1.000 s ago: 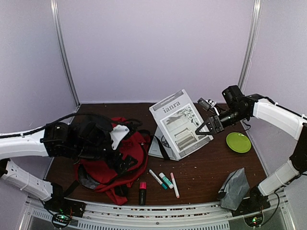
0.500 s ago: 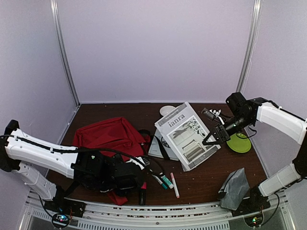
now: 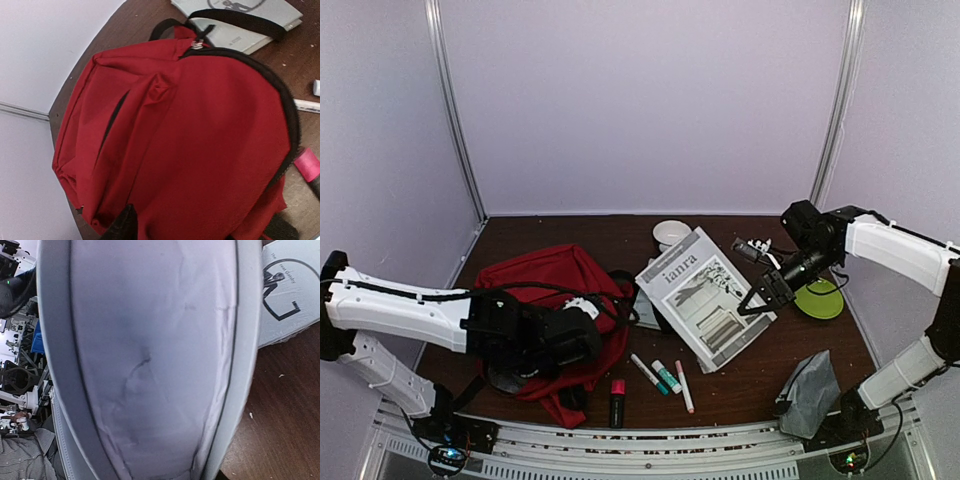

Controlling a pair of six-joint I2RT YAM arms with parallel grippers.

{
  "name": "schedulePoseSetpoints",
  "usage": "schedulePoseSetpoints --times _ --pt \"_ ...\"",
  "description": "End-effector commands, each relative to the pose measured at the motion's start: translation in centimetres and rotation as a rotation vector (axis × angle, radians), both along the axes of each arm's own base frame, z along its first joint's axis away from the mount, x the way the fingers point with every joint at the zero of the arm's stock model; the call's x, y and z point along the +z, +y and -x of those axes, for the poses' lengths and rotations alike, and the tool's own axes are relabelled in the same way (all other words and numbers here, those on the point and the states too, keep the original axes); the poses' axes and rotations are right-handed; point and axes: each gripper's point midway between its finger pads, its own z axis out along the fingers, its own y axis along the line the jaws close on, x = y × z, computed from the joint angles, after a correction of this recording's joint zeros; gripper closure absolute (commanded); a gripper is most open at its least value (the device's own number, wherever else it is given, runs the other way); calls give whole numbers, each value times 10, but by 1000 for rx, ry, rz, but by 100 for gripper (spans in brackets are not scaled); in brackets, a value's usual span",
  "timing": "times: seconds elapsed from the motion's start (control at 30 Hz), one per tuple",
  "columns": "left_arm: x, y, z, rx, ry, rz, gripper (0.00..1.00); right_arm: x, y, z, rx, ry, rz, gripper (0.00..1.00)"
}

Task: Pack the student bag
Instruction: Pick up the largest pocket of the bag from the student bag, then place the book in the largest pocket of the bag.

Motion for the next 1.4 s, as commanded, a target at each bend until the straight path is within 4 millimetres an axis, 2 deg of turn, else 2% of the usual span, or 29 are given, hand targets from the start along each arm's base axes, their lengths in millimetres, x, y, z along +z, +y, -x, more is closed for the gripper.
schedulePoseSetpoints --times 0.0,0.17,0.2,0.3,0.5,0.67,0.73,0.9,1.13,1.37 --pt "24 12 -17 54 -27 183 66 5 20 8 51 72 -65 76" --pt "48 22 -32 73 -56 210 98 0 43 27 137 99 -44 78" --pt "53 24 -35 83 -67 207 100 0 49 31 162 107 -41 78" --pt "70 29 -47 115 -93 228 100 2 66 46 230 162 -56 78" --pt "114 40 -76 222 -190 389 100 4 95 71 330 285 -97 81" --pt "144 26 -86 221 -234 498 100 -3 117 92 392 349 -80 81" --pt "152 23 -89 229 -249 512 100 -5 124 93 381 388 -71 81" --pt "171 17 -94 221 -290 552 100 -10 159 72 253 477 -72 81" --pt "176 21 -93 233 -291 563 100 -9 215 45 70 586 -126 80" --pt "189 28 -90 241 -311 614 100 8 260 23 -44 773 -303 80"
